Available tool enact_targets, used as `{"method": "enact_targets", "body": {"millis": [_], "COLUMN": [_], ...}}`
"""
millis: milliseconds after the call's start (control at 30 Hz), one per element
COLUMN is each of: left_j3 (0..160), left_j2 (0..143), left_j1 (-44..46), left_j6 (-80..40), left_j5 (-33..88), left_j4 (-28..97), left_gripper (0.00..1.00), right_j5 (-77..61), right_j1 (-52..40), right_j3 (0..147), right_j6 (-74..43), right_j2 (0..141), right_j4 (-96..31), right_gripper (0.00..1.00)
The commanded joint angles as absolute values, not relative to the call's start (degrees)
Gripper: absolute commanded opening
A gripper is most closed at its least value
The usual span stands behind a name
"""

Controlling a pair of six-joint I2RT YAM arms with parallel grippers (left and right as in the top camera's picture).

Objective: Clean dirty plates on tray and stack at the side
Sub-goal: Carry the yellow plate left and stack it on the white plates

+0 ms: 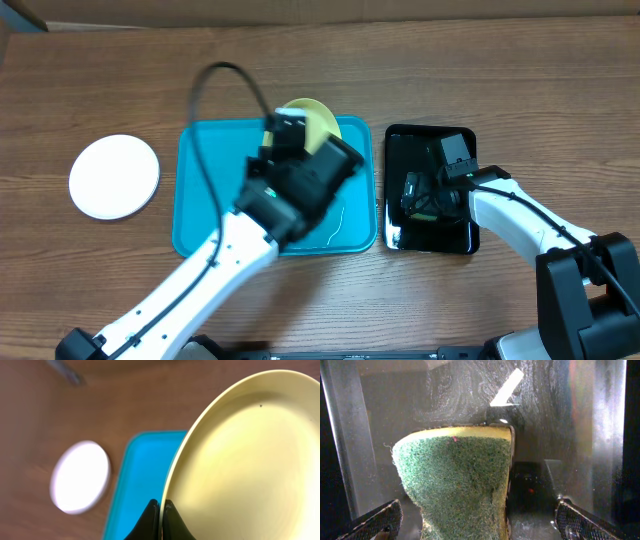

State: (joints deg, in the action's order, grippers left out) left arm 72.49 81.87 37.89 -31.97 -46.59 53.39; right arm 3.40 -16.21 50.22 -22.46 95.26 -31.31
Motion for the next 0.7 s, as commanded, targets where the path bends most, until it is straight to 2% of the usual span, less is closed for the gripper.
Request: {"method": "enact_targets", "body": {"millis": [0,267,467,667], "left_j3": [73.7,73.7,73.6,73.6], "left_j2": [82.2,82.2,82.3,83.8], "left_j1": [29.9,2.7,-17.0,-30.4], "left_j6": [-36.5,-36.4,-36.4,-36.1], "left_j5": [-31.0,-13.0,-12.6,-12.4], "left_j4": [52.9,53.6,53.6,51.4], "left_gripper": [0.04,0.04,0.04,0.04], "right_j5": [4.0,4.0,4.0,4.0], "right_j1": [-16.0,-16.0,-16.0,-16.0], "right_j3": [49.9,49.9,49.9,49.9], "right_j6": [-22.7,-22.7,-22.7,-22.7], "right_j2": [95.3,95.3,95.3,95.3], "right_j4": [-31.1,-31.1,-31.1,-31.1], "right_gripper": [1.00,1.00,1.00,1.00]}}
